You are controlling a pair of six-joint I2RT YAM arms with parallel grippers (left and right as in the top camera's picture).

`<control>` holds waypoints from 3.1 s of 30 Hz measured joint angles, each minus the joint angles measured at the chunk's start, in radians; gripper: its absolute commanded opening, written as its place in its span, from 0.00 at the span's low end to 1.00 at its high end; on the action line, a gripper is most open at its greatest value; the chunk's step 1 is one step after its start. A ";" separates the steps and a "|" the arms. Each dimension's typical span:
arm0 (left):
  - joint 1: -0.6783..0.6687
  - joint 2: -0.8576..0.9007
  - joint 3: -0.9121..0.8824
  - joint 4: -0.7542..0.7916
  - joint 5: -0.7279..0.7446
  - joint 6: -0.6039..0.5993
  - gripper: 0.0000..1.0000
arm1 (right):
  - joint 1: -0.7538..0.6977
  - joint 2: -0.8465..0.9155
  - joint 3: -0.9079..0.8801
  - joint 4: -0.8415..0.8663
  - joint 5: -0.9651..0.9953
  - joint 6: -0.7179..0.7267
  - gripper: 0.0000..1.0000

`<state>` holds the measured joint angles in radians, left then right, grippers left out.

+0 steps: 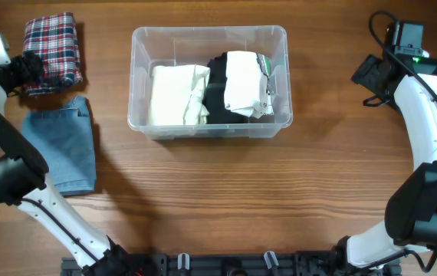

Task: Pack container

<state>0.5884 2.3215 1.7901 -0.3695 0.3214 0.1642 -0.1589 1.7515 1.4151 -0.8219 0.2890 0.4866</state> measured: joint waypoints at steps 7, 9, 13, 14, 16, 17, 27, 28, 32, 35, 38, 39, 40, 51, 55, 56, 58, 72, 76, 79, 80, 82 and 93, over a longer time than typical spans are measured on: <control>0.001 0.013 0.003 -0.135 0.164 0.000 1.00 | 0.000 0.000 0.000 0.000 0.000 0.000 1.00; 0.000 0.013 0.005 -0.216 0.194 0.000 1.00 | 0.000 0.000 0.000 0.000 0.000 0.000 1.00; -0.005 0.013 0.005 -0.310 0.228 0.000 1.00 | 0.000 0.000 0.000 0.000 0.000 0.000 1.00; -0.006 0.013 0.005 -0.322 0.242 0.000 1.00 | 0.000 0.000 0.000 0.000 0.000 0.000 1.00; -0.008 0.013 0.005 -0.329 0.269 0.000 1.00 | 0.000 0.000 0.000 0.000 0.000 0.000 1.00; -0.008 0.013 0.005 -0.320 0.276 0.000 1.00 | 0.000 0.000 0.000 0.000 0.000 0.000 1.00; 0.010 -0.132 0.006 -0.014 0.222 -0.074 1.00 | 0.000 0.000 0.000 0.000 0.000 0.000 1.00; 0.010 -0.135 0.007 -0.013 0.217 -0.085 1.00 | 0.000 0.000 0.000 0.000 0.000 0.000 1.00; 0.008 -0.135 0.006 -0.002 0.191 -0.103 1.00 | 0.000 0.000 0.000 0.000 0.000 0.000 1.00; 0.008 -0.135 0.006 0.046 0.161 -0.107 1.00 | 0.000 0.000 0.000 0.000 0.000 0.000 1.00; 0.007 -0.126 0.006 0.114 0.147 -0.107 1.00 | 0.000 0.000 0.000 0.000 0.000 0.000 1.00; 0.005 -0.111 0.006 0.127 0.146 -0.107 1.00 | 0.000 0.000 0.000 0.000 0.000 0.000 1.00; 0.003 -0.097 0.006 0.131 0.143 -0.107 1.00 | 0.000 0.000 0.000 0.000 0.000 0.000 1.00; -0.049 0.023 0.009 0.050 0.107 -0.107 1.00 | 0.000 0.000 0.000 0.000 0.000 0.000 1.00; -0.079 0.023 0.012 -0.057 0.101 -0.107 1.00 | 0.000 0.000 0.000 0.000 0.000 0.000 1.00; -0.088 0.023 0.012 -0.093 0.101 -0.106 1.00 | 0.000 0.000 0.000 0.000 0.000 0.000 1.00; -0.107 0.023 0.012 -0.166 0.101 -0.108 1.00 | 0.000 0.000 0.000 0.000 0.000 0.000 1.00; -0.078 -0.112 0.007 0.018 0.087 -0.189 1.00 | 0.000 0.000 0.000 0.000 0.000 0.000 1.00; -0.056 -0.121 0.010 0.051 0.075 -0.257 1.00 | 0.000 0.000 0.000 0.000 0.000 0.000 1.00; -0.058 -0.105 0.010 0.065 0.068 -0.307 1.00 | 0.000 0.000 0.000 0.000 0.000 0.000 1.00; -0.059 -0.091 0.010 0.067 0.068 -0.327 1.00 | 0.000 0.000 0.000 0.000 0.000 0.000 1.00; -0.059 -0.046 0.010 0.074 0.067 -0.362 1.00 | 0.000 0.000 0.000 0.000 0.000 0.000 1.00; -0.059 0.051 0.010 0.121 0.069 -0.496 1.00 | 0.000 0.000 0.000 0.000 0.000 0.000 1.00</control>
<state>0.5297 2.3722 1.7996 -0.2489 0.3908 -0.3317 -0.1589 1.7515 1.4151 -0.8223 0.2886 0.4862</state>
